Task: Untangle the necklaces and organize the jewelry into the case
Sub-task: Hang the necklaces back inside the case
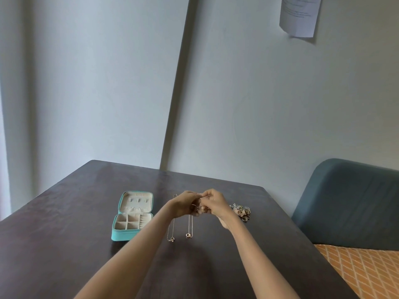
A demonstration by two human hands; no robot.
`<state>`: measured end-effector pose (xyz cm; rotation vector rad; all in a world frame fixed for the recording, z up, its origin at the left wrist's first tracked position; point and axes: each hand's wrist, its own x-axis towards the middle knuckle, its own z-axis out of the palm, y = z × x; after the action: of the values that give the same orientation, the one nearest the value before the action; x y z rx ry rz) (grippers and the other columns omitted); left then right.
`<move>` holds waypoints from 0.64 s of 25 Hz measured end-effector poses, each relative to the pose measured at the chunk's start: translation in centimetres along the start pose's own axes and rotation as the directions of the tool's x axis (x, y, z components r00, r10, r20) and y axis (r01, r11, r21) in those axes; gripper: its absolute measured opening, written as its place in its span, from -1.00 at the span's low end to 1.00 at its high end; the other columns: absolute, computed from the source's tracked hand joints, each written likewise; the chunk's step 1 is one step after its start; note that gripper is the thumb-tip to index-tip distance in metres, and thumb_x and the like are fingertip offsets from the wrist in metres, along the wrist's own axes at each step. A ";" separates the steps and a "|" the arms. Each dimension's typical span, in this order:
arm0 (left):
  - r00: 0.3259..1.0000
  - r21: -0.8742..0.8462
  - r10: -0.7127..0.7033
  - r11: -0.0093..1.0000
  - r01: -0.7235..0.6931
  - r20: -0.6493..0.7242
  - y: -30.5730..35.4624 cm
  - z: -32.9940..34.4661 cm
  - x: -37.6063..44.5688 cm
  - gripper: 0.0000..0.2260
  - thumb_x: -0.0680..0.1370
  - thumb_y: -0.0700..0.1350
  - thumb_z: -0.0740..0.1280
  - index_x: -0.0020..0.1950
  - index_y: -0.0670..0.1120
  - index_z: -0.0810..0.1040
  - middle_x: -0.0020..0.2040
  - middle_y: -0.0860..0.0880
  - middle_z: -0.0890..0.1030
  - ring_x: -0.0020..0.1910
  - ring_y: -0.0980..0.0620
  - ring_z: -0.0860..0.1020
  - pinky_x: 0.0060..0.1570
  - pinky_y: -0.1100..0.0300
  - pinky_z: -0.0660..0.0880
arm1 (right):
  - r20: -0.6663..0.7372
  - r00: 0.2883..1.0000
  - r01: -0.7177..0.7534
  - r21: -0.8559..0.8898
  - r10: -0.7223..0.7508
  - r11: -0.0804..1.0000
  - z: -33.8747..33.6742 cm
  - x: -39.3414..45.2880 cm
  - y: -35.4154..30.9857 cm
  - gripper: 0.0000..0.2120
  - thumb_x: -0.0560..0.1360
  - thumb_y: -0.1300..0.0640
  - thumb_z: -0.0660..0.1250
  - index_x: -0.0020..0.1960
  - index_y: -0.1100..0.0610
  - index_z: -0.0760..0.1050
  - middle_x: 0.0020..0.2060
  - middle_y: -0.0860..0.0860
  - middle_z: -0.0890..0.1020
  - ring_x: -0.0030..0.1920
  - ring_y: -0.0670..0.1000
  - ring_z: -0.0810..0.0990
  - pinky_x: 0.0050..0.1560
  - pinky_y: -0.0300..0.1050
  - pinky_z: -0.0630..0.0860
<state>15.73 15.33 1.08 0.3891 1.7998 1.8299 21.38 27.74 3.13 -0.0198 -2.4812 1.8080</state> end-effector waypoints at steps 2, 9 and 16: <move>0.999 0.007 -0.035 0.999 0.035 0.003 0.0 0.2 -0.3 -0.68 0.64 -0.02 0.14 -0.23 -0.15 0.45 -0.44 -0.03 0.41 -0.48 0.06 0.39 -0.40 0.25 0.36 | -0.002 1.000 -0.027 0.061 0.028 0.998 -0.2 -0.2 0.2 -0.85 0.46 0.39 0.24 -0.06 0.18 0.37 -0.35 0.07 0.54 -0.42 -0.06 0.45 -0.29 -0.22 0.52; 0.990 -0.243 0.127 0.960 -0.136 -0.053 0.5 0.5 -0.3 -0.88 0.59 -0.14 0.24 -0.14 -0.12 0.47 -0.45 -0.01 0.46 -0.45 0.05 0.46 -0.28 0.20 0.48 | -0.171 0.979 -0.070 0.236 0.112 0.969 0.6 0.3 2.0 -0.82 0.48 0.33 0.30 0.07 0.23 0.39 -0.27 0.06 0.49 -0.42 -0.08 0.42 -0.42 -0.25 0.43; 0.997 -0.358 0.043 0.933 -0.015 0.070 0.1 -0.3 -0.5 -0.84 0.59 -0.08 0.21 -0.12 -0.10 0.49 -0.49 0.02 0.39 -0.47 0.05 0.45 -0.26 0.22 0.43 | 0.015 0.990 -0.138 0.358 0.142 0.924 0.4 -0.2 2.3 -0.88 0.52 0.18 0.29 -0.08 0.15 0.60 -0.31 -0.03 0.60 -0.27 -0.11 0.53 -0.30 -0.28 0.44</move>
<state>15.95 14.81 1.21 0.3405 1.3763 2.0817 21.49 28.06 0.79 -0.1913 -2.1515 2.2842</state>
